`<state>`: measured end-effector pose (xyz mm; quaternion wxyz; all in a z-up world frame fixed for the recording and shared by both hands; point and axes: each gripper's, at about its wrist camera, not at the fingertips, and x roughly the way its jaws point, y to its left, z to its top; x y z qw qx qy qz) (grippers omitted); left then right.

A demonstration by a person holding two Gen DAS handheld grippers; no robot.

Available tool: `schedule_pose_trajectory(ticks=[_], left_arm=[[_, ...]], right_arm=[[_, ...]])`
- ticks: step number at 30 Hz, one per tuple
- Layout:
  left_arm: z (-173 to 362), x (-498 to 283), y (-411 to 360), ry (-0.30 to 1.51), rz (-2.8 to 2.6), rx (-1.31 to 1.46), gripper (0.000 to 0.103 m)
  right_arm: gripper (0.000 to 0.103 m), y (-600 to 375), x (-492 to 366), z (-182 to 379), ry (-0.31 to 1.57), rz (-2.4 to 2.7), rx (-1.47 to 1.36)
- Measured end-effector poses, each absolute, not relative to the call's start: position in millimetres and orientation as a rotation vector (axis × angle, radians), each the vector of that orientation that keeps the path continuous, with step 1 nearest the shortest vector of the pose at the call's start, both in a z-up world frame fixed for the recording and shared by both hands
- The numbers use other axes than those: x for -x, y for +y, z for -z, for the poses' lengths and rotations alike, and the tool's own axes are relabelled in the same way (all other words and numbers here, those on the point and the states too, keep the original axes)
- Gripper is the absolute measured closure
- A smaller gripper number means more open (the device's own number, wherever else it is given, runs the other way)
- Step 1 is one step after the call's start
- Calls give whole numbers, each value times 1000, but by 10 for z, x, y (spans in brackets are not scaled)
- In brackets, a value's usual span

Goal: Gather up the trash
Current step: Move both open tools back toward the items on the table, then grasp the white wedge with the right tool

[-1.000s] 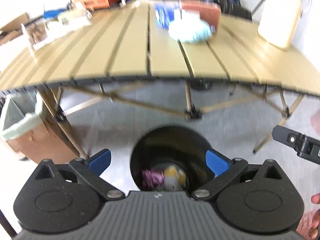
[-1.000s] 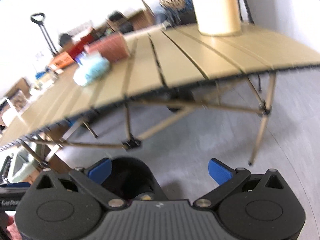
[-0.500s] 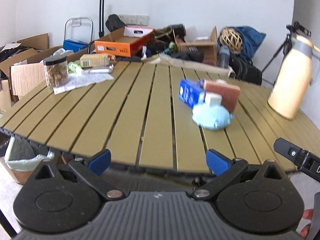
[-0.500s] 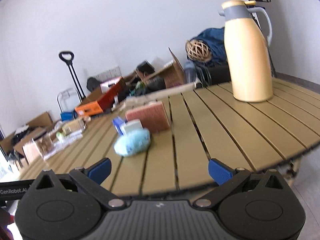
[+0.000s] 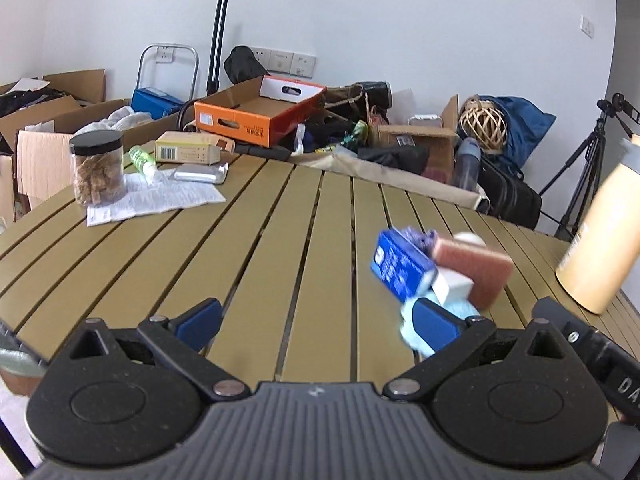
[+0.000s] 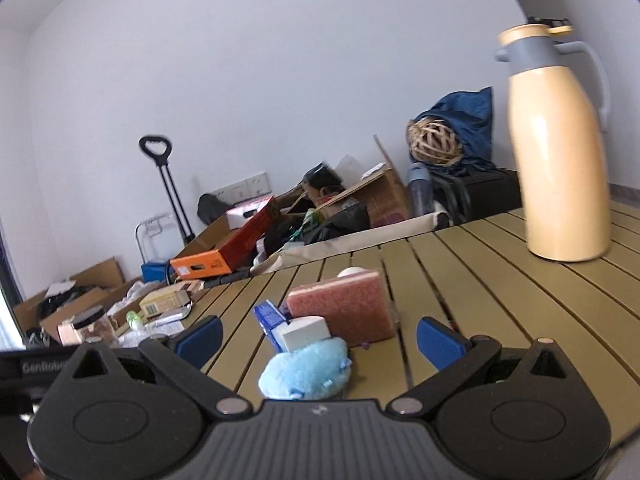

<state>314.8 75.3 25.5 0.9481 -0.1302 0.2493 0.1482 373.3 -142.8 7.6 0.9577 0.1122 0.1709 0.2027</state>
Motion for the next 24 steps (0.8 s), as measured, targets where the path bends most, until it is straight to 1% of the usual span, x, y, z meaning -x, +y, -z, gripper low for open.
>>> schedule_pose_trajectory(ticks=[9, 11, 12, 13, 15, 17, 18, 19, 20, 21, 24], left_arm=[[-151, -3463, 1024, 474, -379, 238, 0], [-89, -3510, 1058, 481, -393, 236, 0], [-61, -3530, 1073, 489, -392, 236, 0], [-34, -3550, 1088, 497, -390, 241, 0], [2, -3583, 1116, 514, -385, 249, 0], [36, -3611, 1136, 523, -378, 250, 0], [52, -3625, 1146, 528, -375, 249, 0], [69, -3638, 1149, 533, -374, 247, 0], [83, -3649, 1147, 537, -374, 244, 0], [93, -3658, 1152, 540, -373, 244, 0], [111, -3676, 1154, 546, -366, 249, 0]], right_arm=[[0, -961, -4191, 48, 368, -372, -63], [7, -840, -4271, 101, 378, -363, -7], [14, -786, -4308, 123, 385, -366, 14], [17, -747, -4335, 142, 392, -373, 27], [19, -664, -4402, 166, 407, -376, 39], [26, -585, -4483, 193, 440, -385, 59], [36, -555, -4505, 209, 451, -389, 68], [50, -528, -4526, 220, 458, -386, 74], [57, -503, -4544, 235, 463, -381, 80], [67, -485, -4558, 251, 471, -380, 87], [71, -510, -4544, 274, 463, -396, 69]])
